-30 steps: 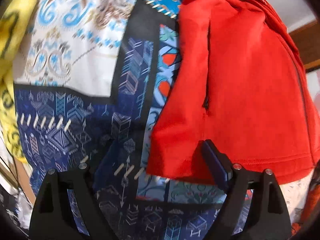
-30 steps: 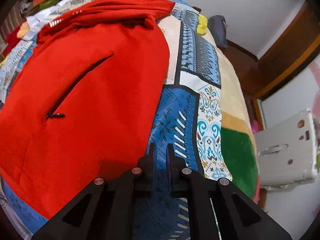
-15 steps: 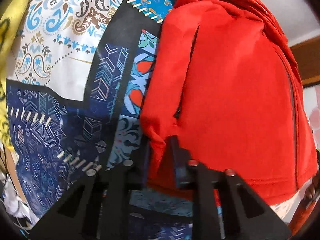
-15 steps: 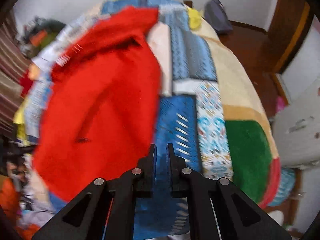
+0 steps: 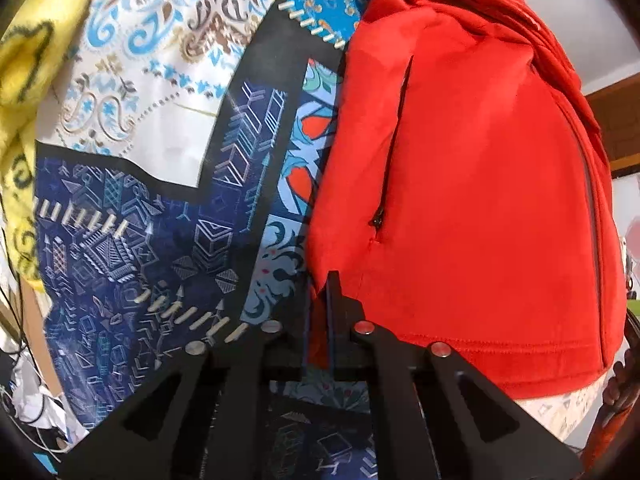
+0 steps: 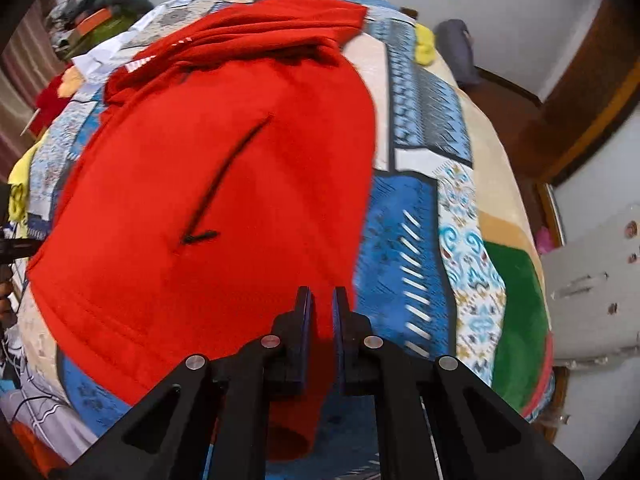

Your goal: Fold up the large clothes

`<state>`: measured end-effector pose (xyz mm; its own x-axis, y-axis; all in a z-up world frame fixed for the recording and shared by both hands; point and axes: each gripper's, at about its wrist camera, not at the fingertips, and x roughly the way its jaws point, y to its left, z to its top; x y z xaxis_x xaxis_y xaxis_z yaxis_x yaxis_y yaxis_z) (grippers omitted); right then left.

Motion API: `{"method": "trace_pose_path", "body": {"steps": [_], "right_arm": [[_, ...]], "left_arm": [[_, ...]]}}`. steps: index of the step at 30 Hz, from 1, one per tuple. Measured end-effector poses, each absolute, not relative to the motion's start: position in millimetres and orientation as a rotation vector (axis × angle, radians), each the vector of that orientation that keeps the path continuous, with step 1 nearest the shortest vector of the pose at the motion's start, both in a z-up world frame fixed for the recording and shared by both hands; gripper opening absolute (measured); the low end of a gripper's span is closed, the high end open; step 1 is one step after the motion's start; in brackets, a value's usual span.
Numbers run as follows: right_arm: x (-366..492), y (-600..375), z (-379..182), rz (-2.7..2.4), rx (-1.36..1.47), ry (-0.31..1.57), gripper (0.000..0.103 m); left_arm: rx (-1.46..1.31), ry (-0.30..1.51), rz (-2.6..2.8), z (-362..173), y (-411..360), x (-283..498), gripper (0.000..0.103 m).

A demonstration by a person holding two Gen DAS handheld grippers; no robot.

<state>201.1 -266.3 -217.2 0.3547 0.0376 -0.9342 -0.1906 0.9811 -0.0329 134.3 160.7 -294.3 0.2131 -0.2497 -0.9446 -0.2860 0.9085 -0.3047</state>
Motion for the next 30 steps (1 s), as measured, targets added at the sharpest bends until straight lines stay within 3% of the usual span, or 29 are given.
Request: {"method": "trace_pose_path", "body": {"steps": [2, 4, 5, 6, 11, 13, 15, 20, 24, 26, 30], "right_arm": [[200, -263, -219, 0.129, -0.187, 1.192, 0.005], [198, -261, -220, 0.117, -0.211, 1.185, 0.005], [196, -263, -219, 0.115, -0.207, 1.184, 0.005], [196, -264, -219, 0.115, -0.2, 1.182, 0.005], [198, -284, -218, 0.133, -0.066, 1.21, 0.005], [202, -297, -217, 0.158, 0.029, 1.234, 0.005], [206, -305, -217, 0.182, 0.101, 1.258, 0.005], [210, -324, -212, 0.239, 0.23, 1.307, 0.005], [215, -320, -198, 0.262, 0.213, 1.289, 0.005], [217, -310, -191, 0.294, 0.198, 1.26, 0.005], [221, -286, -207, 0.255, 0.016, 1.279, 0.005]], "left_arm": [[-0.433, 1.364, 0.021, -287, 180, 122, 0.016], [-0.429, 1.359, 0.015, -279, 186, 119, 0.048], [-0.447, 1.353, 0.012, -276, 190, 119, 0.054], [-0.47, 1.347, 0.01, -275, 194, 116, 0.06], [-0.689, 1.399, -0.063, -303, 214, 107, 0.065], [-0.766, 1.364, -0.098, -310, 218, 105, 0.087], [-0.777, 1.363, -0.121, -309, 215, 107, 0.095], [-0.7, 1.392, -0.213, -296, 190, 123, 0.094], [-0.68, 1.384, -0.252, -280, 175, 133, 0.082], [-0.684, 1.377, -0.241, -274, 173, 138, 0.074], [-0.664, 1.359, -0.244, -254, 172, 148, 0.048]]}}
